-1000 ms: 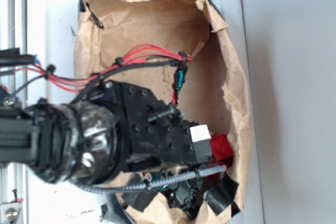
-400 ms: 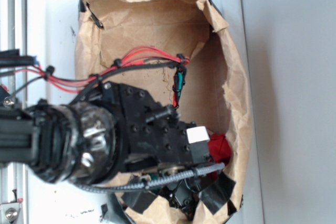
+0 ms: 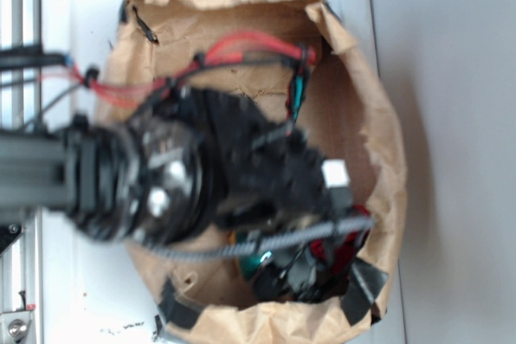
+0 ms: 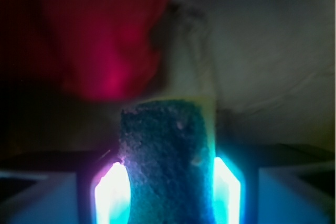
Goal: Grab the green sponge.
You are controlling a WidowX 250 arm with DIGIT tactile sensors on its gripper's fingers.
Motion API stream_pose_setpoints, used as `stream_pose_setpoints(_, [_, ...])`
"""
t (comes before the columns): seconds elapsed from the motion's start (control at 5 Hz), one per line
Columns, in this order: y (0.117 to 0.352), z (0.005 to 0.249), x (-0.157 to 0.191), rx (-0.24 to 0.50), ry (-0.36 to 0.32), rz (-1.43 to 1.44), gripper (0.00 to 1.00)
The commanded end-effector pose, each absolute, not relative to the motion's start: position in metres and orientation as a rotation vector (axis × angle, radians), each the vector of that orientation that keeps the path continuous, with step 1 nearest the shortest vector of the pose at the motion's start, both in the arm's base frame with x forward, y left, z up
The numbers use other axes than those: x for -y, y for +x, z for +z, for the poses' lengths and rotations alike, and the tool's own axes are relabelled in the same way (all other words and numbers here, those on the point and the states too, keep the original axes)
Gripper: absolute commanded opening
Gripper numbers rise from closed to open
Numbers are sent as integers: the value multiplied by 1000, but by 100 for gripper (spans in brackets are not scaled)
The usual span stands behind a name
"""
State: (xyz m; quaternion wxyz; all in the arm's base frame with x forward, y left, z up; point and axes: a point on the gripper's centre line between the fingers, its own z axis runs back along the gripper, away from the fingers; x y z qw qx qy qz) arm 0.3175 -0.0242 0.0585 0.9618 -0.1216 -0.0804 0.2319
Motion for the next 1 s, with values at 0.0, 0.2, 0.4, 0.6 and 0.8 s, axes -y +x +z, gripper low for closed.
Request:
stream_pose_setpoints(0.0, [332,127,-7,274,-284,500,0])
stream_pose_setpoints(0.2, [326,143,-15,288,-290,498,0])
stream_pose_setpoints(0.4, [320,155,-20,299,-289,495,0])
stream_pose_setpoints(0.6, [315,167,-24,318,-296,509,0])
stream_pose_setpoints(0.8, [310,181,-28,309,-294,513,0])
